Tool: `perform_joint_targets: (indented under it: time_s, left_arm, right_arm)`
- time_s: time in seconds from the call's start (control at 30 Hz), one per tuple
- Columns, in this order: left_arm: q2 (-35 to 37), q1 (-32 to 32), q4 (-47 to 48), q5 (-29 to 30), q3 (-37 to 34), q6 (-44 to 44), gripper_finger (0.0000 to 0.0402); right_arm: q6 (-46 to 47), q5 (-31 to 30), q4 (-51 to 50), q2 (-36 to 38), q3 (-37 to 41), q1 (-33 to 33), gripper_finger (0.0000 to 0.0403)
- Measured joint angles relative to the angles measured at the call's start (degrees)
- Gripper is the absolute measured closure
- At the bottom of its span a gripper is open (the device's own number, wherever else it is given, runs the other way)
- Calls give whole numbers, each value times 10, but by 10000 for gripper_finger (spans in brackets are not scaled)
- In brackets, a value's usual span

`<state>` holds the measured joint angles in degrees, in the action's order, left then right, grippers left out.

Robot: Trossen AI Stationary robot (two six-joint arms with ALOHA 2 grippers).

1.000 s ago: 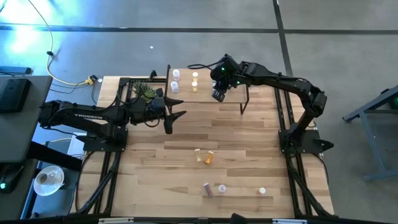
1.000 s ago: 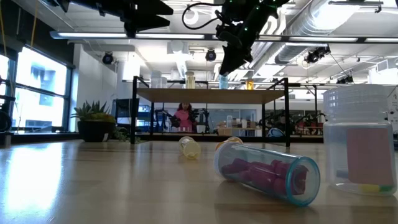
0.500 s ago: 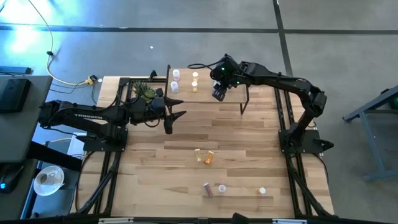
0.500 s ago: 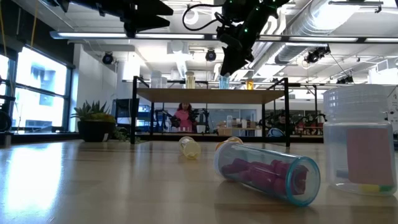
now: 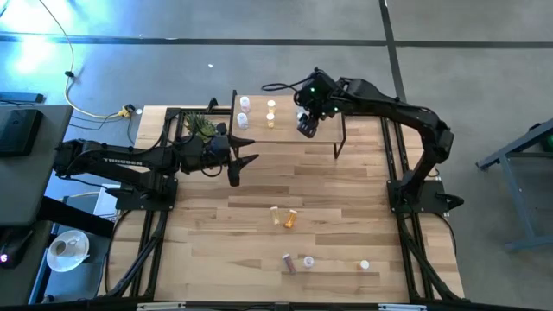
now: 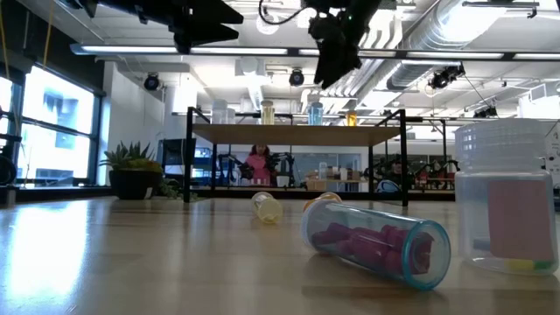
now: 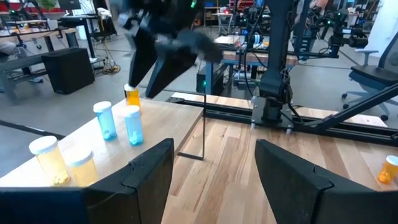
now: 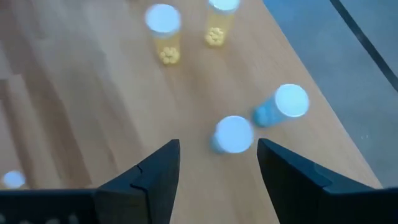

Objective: Pick and place medicine bottles onto shelf by color
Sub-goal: Put the orange pill bottle aligned with the other orange pill bottle on the shelf

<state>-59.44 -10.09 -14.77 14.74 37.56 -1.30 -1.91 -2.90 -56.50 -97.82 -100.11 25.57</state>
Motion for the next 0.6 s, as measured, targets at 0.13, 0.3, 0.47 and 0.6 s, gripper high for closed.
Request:
perform_joint_targets:
  time_s: [0.13,0.3,0.47,0.6]
  left_arm:
    - [0,0,1,0,0,0,186]
    - [0,0,8,0,0,-1,186]
    - [0,0,15,0,0,-1,186]
    - [0,0,19,0,0,-1,185]
  right_arm:
    - [-3,1,-31,0,-21,-23,196]
    - [-1,1,-100,0,-22,-63,196]
    - [6,1,-142,4,-22,-111,196]
    - [21,-18,-155,15,-21,-147,196]
